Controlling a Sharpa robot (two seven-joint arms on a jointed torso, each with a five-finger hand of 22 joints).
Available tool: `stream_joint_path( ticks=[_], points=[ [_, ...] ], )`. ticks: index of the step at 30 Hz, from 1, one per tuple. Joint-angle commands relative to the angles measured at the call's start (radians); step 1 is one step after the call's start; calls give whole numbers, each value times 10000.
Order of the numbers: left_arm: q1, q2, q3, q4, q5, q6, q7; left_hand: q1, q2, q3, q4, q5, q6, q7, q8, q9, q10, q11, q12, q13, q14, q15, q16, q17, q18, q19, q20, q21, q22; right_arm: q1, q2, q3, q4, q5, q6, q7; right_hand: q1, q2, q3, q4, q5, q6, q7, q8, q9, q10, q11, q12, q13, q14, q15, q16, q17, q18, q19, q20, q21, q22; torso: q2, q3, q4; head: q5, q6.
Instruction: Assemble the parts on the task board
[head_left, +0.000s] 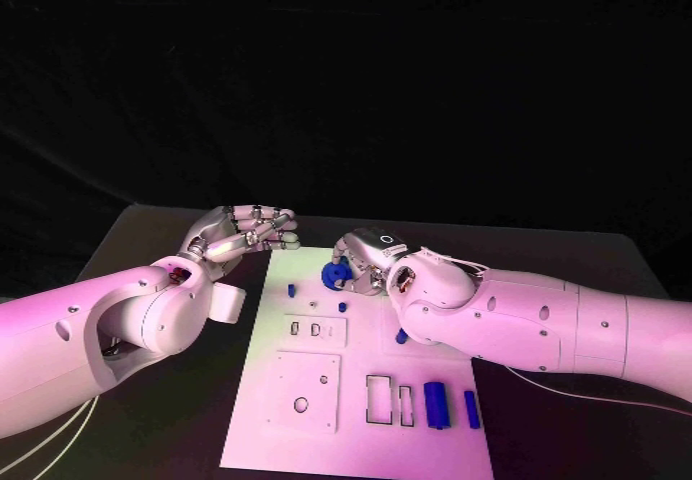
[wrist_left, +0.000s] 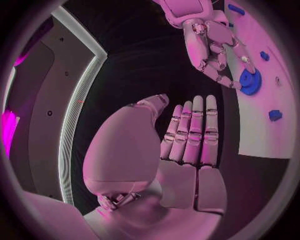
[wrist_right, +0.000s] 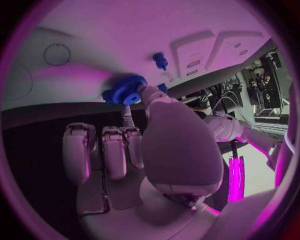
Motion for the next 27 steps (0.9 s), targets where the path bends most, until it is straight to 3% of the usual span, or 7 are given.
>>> stream_joint_path(
  ticks=[1, 6, 12, 27],
  points=[
    [10, 20, 8, 13, 21, 188, 33, -28, -58, 67, 5, -65, -35, 78, -53, -16, -20, 76, -30, 5, -62, 17, -42, 13, 38, -47, 53, -54, -10, -6, 15, -1, -51, 81, 127, 106, -277, -63, -123, 12, -4, -325, 91, -243, -87, 597, 147, -89, 2032, 970, 131, 38, 2281, -49, 42, 69, -89, 1226, 3, 0, -5, 18, -2],
    [11, 17, 8, 13, 21, 187, 28, -28, -58, 67, 5, -65, -35, 78, -53, -16, -20, 76, -30, 5, -62, 17, -42, 13, 38, -47, 53, -54, -10, -8, -3, -4, -60, 216, 218, 150, -784, 2, -637, 34, -8, -579, 184, -489, -117, 547, 245, -156, 1974, 972, 228, 41, 2292, -40, 29, 175, -121, 1217, 3, -1, -8, 4, 1],
    [11, 7, 8, 10, 21, 184, 22, -42, -57, 94, -17, -67, -35, 75, -58, -16, -4, 75, -64, 10, -71, 19, -48, 42, 40, -47, 57, -60, -23, -9, -70, -7, -16, 426, 400, 201, -1782, 414, -1359, 73, 20, -499, 168, -574, -65, 559, 243, -142, 1992, 976, 237, 45, 2313, -41, 47, 202, -124, 1251, 3, 8, -4, 16, -8],
    [11, -2, 8, 8, 21, 185, 19, -42, -57, 94, -17, -67, -35, 75, -58, -16, -4, 75, -64, 10, -71, 19, -48, 42, 40, -47, 57, -60, -23, -12, -121, -19, -70, 721, 930, 191, -2058, 629, -1472, 75, 28, -374, 136, -552, -23, 595, 215, -94, 2038, 984, 218, 54, 2350, -51, 79, 189, -97, 1295, 0, 3, 3, 18, -11]
  ],
)
